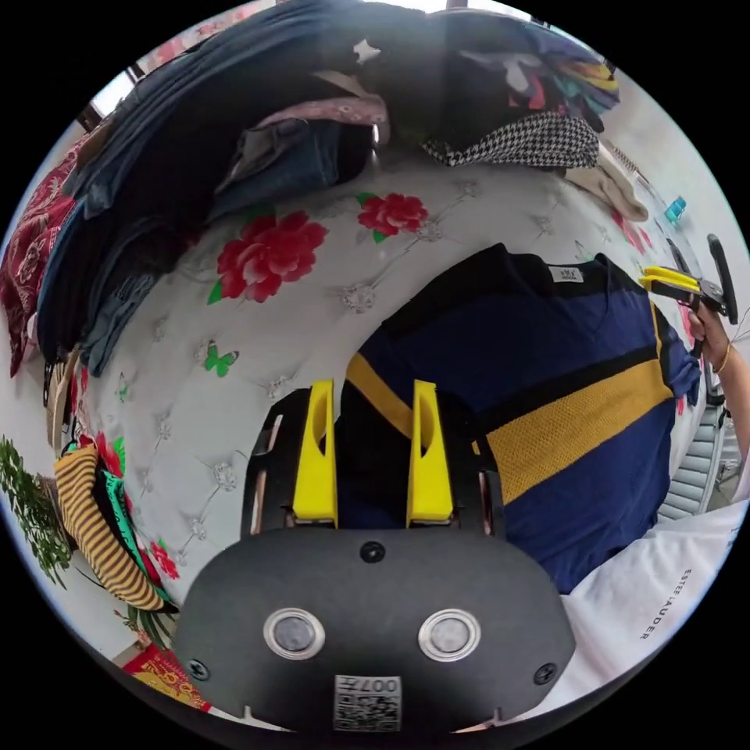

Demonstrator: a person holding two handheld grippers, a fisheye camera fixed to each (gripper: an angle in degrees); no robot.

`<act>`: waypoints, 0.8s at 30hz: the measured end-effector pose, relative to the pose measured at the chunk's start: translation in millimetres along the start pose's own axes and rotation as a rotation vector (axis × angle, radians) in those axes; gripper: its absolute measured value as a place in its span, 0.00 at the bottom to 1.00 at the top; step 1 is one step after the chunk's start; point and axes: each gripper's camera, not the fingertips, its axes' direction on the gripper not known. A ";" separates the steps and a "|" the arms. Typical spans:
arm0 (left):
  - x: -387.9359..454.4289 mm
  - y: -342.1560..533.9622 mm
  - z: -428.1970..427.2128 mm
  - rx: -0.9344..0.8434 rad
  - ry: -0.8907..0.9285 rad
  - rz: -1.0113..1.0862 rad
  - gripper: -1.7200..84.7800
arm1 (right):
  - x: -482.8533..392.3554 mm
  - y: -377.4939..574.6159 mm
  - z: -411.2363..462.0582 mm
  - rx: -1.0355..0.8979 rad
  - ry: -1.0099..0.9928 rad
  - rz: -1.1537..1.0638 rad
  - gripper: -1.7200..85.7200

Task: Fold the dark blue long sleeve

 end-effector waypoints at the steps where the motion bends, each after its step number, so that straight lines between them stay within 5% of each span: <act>1: 2.0 1.7 -1.7 0.051 0.028 0.026 0.09 | -4.9 -2.9 12.3 -0.058 0.034 -0.001 0.11; 10: 8.9 -22.8 18.8 0.159 -0.263 0.148 0.01 | 1.6 -32.2 14.9 0.008 0.242 -0.090 0.03; 17: -19.4 -75.1 24.1 0.194 -0.235 0.068 0.02 | 26.7 -60.1 12.5 0.074 0.231 0.102 0.04; 24: -59.5 30.1 -20.8 0.244 -0.139 -0.174 0.09 | 27.1 68.6 -57.6 0.284 0.129 0.180 0.06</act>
